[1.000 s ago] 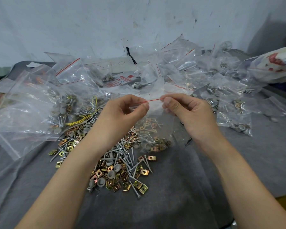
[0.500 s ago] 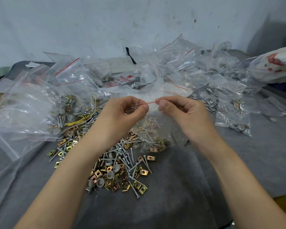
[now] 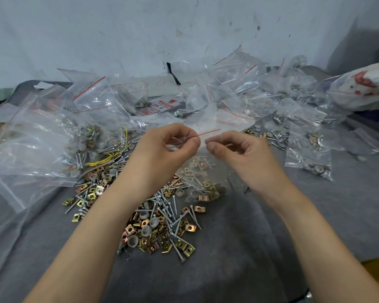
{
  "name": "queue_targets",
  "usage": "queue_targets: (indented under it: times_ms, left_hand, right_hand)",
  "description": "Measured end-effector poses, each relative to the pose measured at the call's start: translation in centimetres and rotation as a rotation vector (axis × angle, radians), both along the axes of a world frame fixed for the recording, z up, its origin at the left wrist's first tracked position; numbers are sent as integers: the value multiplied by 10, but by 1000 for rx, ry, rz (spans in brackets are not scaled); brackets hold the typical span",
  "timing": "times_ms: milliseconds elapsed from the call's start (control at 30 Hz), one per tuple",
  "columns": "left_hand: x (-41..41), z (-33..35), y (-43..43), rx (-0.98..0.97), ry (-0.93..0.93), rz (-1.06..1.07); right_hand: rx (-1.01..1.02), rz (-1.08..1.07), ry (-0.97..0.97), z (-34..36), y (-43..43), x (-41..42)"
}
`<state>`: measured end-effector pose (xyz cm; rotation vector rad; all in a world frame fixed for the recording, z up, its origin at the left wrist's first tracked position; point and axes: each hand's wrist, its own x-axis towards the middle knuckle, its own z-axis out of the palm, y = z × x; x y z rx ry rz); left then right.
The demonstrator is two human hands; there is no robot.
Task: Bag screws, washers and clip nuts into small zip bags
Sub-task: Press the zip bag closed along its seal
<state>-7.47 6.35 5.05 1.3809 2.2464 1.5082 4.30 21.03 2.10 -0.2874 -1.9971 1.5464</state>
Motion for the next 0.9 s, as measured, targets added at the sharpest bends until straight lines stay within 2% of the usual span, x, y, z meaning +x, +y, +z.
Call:
queue_targets:
  times_ms: [300, 733, 900]
  left_hand:
    - [2, 1, 1, -7, 7, 16]
    - [7, 4, 4, -17, 144, 11]
    - [9, 4, 6, -7, 126, 3]
  right_hand:
    - [9, -10, -1, -2, 1, 1]
    - [28, 18, 13, -4, -2, -2]
    - [11, 19, 21, -3, -3, -3]
